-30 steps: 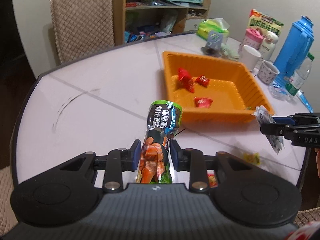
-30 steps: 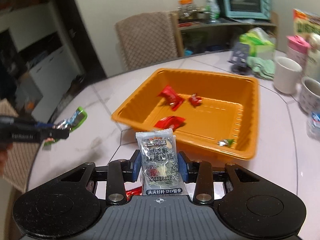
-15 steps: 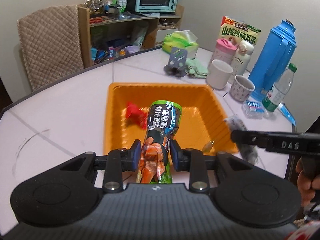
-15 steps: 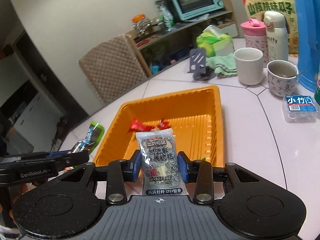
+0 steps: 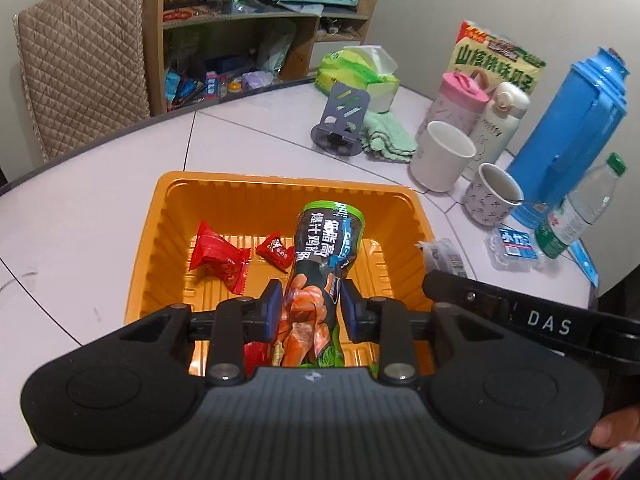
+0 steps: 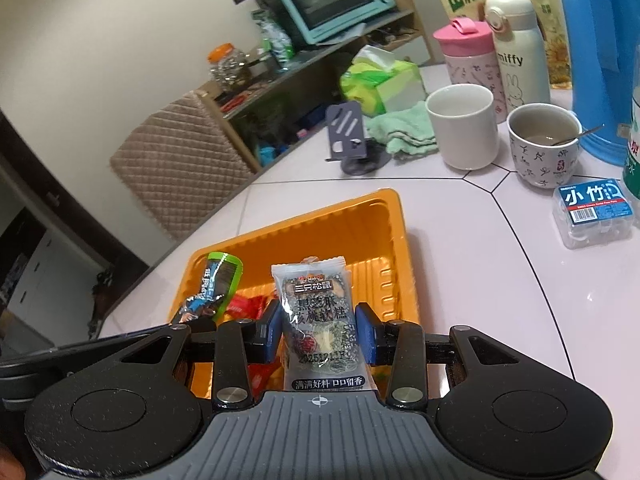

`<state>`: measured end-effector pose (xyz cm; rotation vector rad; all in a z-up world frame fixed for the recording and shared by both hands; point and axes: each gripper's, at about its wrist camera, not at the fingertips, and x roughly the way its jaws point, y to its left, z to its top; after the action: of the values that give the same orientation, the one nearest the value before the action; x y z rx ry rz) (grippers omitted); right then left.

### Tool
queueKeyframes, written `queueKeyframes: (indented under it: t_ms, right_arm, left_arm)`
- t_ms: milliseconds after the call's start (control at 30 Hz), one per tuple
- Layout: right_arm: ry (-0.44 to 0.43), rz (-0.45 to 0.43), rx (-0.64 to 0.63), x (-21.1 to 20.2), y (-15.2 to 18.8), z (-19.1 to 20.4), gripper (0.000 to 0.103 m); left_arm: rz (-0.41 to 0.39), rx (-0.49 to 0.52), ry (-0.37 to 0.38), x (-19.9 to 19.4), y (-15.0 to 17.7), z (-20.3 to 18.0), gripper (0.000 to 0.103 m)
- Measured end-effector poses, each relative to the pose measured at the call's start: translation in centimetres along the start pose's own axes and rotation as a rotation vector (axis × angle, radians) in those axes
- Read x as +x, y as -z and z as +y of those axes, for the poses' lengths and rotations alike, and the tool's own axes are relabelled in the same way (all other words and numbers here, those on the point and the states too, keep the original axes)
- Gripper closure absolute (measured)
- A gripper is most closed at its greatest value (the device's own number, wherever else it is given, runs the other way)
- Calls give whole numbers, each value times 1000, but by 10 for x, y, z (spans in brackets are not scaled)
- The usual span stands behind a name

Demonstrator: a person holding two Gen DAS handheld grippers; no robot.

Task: Organize snacks
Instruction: 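Carry both snack bags over the orange tray and open both grippers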

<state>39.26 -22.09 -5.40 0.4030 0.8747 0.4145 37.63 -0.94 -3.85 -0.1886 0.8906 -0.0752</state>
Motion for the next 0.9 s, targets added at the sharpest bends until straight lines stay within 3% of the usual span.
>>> queueKeyframes:
  t_ms: [400,900]
  right_arm:
    - [50,13,3,28,-11,-9,64]
    - [53,21,9,34,-12,-5,64]
  left_arm:
    - [63,-39,-7,47,-7,2,75]
    - [66,-26,-9,54,-10,14,76]
